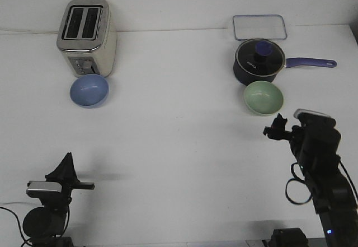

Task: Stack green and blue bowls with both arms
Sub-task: 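Reach the right gripper forward and grasp the rim of the pale green bowl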

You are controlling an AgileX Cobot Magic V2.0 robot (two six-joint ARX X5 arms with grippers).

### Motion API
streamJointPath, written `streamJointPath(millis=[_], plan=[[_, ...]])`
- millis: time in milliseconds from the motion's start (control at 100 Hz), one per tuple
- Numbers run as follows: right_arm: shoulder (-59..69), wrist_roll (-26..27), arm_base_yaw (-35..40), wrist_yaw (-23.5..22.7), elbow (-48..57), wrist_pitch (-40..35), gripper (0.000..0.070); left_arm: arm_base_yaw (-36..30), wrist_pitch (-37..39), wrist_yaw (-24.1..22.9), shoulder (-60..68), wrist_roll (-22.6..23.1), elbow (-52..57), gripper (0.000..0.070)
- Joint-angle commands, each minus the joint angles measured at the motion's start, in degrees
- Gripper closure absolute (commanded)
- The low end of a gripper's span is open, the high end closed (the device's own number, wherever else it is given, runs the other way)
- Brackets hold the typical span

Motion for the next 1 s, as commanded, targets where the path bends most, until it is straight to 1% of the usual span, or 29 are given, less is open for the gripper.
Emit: streamJointPath(millis=[0, 90, 180, 280, 390, 490, 670, 840, 870, 990], plan=[[5.6, -2.1, -0.5, 0.0, 3.5, -1.0, 0.0131, 0.0, 0.5, 0.1, 0.0, -0.1, -1.0, 0.0685], [13.2, -3.5, -2.1, -0.6, 7.5, -1.8, 0.0131, 0.0, 0.5, 0.1, 0.0, -0.1, -1.0, 0.0685], [21.0, -4.4, -4.4, -3.0, 11.4, -2.6, 0.0131, 0.0, 0.6, 0.1, 0.0, -0.1, -1.0, 0.0685], [29.4, -5.6, -7.3, -4.6, 15.8, -3.4, 0.0132, 0.0, 0.5, 0.1, 0.0, -0.1, -1.0, 0.0685], [37.8, -5.8, -9.9, -7.4, 20.7, -4.3, 0.0133, 0.0, 0.5, 0.1, 0.0, -0.1, -1.0, 0.0685], [44.7, -5.9, -11.6, -9.0, 24.9, -5.8, 0.0133, 0.0, 0.5, 0.1, 0.0, -0.1, -1.0, 0.0685], [53.2, -6.0, -12.7, -11.8, 29.5, -5.7, 0.0134, 0.0, 0.6, 0.1, 0.0, -0.1, -1.0, 0.0685], [57.4, -6.0, -12.7, -12.7, 30.5, -4.4, 0.0141, 0.0, 0.5, 0.1, 0.0, -0.1, -1.0, 0.0685], [57.9, -6.0, -12.7, -13.1, 30.5, -4.4, 0.0153, 0.0, 0.6, 0.1, 0.0, -0.1, -1.0, 0.0685], [59.3, -6.0, -12.7, -14.0, 30.5, -4.3, 0.0245, 0.0, 0.6, 0.1, 0.0, -0.1, -1.0, 0.0685]])
